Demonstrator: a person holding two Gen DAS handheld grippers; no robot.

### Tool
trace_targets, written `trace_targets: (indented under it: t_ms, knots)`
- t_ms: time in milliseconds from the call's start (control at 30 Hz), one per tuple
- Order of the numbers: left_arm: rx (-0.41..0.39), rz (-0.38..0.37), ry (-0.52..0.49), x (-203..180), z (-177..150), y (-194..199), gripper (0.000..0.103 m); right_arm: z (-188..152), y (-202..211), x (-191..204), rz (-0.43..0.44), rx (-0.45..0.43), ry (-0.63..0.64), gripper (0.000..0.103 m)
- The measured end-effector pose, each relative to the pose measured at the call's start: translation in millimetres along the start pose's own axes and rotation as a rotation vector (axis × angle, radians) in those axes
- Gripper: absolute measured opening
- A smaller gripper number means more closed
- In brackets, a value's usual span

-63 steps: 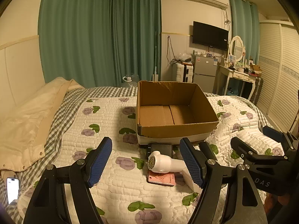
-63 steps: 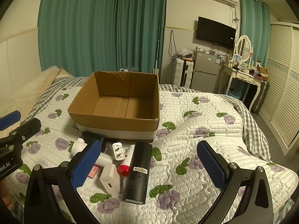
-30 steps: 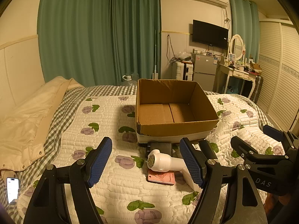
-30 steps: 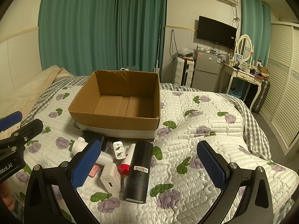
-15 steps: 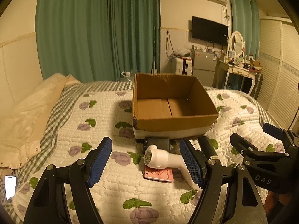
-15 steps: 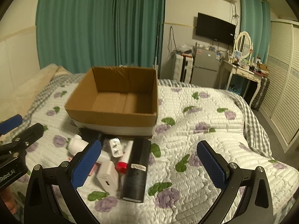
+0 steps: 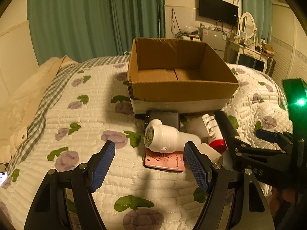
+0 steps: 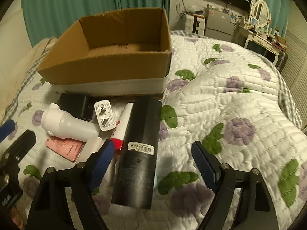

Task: Organize rigid objects
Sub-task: 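Grasp the black cylindrical bottle with the right tool while the left tool grasps the white charger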

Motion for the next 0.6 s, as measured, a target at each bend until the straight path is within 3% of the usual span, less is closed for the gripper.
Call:
trace_targets:
  t_ms: [167,233,433,600]
  knots:
    - [0.024,-0.007,-0.006,-4.3,-4.5,-4.6,0.077,-2.5,-20.3,4.2,0.051,0.051,-0.029,0.068]
    - [0.036,-0.013,-0.01,-7.7,-5.8,-5.6,0.077,-2.1,-18.2,8.2,0.098,0.049,-0.04,0.043]
    - [0.089,-0.09,-0.012,-33.8,-14.3,-9.6,0.077,2.9,8.3,-0.1,0.112,0.007,-0.049,0.042]
    - [0.148,-0.165,-0.001,-63.0,-23.1,-22.7,0.077,11.5,25.8,-12.1,0.074,-0.031,-0.018,0.041]
Point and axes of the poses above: each gripper's, at about its wrist camera, not at the fingertips, and y roughly against the way its jaws point, x to its left, z to its top, the point moved 7 cm from there along -y, roughly the way its jaws point, and after that the axes turned 7 degrees about -x, right-handed, at the moved point
